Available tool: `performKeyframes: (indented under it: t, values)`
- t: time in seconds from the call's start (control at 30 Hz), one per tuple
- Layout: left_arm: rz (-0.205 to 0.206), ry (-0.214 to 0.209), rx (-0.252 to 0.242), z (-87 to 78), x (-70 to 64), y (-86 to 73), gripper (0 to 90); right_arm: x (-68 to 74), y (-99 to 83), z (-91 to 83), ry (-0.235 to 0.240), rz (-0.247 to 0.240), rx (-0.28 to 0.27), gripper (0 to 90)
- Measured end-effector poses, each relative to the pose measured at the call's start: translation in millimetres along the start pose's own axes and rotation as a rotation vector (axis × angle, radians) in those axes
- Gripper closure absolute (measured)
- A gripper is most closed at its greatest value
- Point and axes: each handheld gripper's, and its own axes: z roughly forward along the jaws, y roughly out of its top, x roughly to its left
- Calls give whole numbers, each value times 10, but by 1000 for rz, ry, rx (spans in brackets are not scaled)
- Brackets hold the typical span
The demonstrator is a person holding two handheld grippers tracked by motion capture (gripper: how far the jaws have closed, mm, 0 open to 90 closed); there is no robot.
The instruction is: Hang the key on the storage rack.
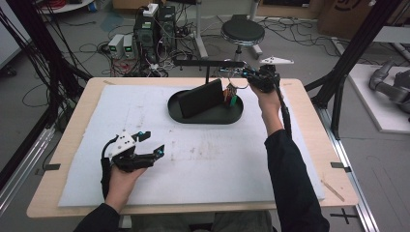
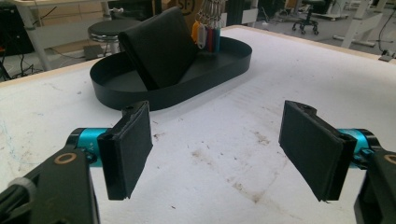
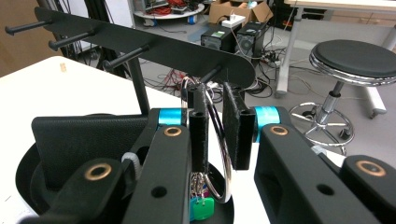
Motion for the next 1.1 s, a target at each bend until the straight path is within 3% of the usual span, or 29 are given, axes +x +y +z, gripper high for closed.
performKeyframes:
  t: [0.53,0.73,0.83,0.97,1.1]
  values:
    - [0,2,2,4,3,-6,255,28,11,-26,-44,-24,27,702]
    - [6,7,1,-8,16,-1,255,40,72,-193,-71,-22,-5,545]
    - [4,14,2,-15,30,-3,254,46,87,-272,-78,-32,-21,521]
    - [3,20,-5,-27,44,10,255,51,88,-495,-28,-9,-63,442]
    - [9,25,-11,-34,55,36,255,61,67,-637,21,2,-66,398]
